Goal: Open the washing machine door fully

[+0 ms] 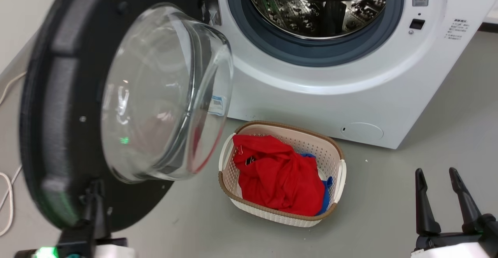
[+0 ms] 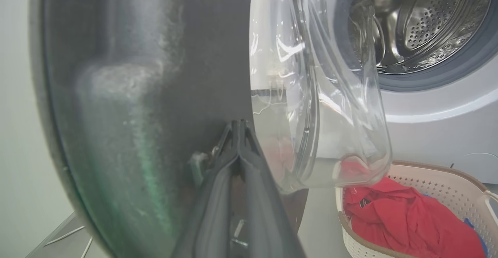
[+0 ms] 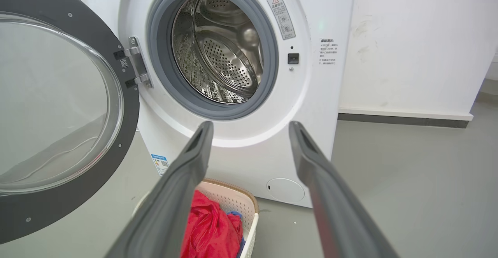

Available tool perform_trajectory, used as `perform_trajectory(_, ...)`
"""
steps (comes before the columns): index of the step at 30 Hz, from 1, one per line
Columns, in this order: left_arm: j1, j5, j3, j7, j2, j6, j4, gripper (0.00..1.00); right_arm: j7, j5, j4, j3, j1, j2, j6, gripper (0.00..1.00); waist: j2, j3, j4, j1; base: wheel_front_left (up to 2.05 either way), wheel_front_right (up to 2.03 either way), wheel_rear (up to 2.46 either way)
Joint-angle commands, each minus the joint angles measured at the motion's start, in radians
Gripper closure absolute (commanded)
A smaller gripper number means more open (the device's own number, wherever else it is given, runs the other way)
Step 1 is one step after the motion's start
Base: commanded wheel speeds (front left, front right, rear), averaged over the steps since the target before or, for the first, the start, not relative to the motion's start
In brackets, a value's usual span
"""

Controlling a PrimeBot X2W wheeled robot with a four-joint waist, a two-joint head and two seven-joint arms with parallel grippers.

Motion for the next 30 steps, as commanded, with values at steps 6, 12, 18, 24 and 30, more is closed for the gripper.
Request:
perform_trajectory(6,-0.042,-0.036,0.107,0.002,0.024,0.019,0.038,1.00,-0.002,-0.014,-0.008,-0.007,-0.031,0.001,0.000,0.00,0.0000,0.034,-0.002,0.0001,0.00,0.00,0.00)
perform_trajectory(12,-0.091,-0.066,0.217,0.003,0.042,0.002,0.097,1.00,-0.002,-0.021,-0.012,-0.008,-0.046,0.001,0.000,0.00,0.0000,0.057,-0.005,0.0001,0.00,0.00,0.00)
perform_trajectory(18,-0.154,-0.069,0.276,0.003,0.071,-0.037,0.153,1.00,-0.002,-0.034,-0.018,-0.012,-0.058,0.001,0.000,0.00,0.0000,0.081,-0.002,0.0001,0.00,0.00,0.00)
perform_trajectory(24,-0.225,-0.073,0.318,0.003,0.094,-0.073,0.234,1.00,-0.002,-0.049,-0.024,-0.007,-0.079,0.001,0.000,0.00,0.0000,0.113,-0.005,0.0001,0.00,0.00,0.00)
perform_trajectory(30,-0.291,-0.075,0.360,0.003,0.126,-0.108,0.331,1.00,-0.002,-0.060,-0.028,-0.006,-0.098,0.001,0.000,0.00,0.0000,0.146,-0.016,0.0001,0.00,0.00,0.00)
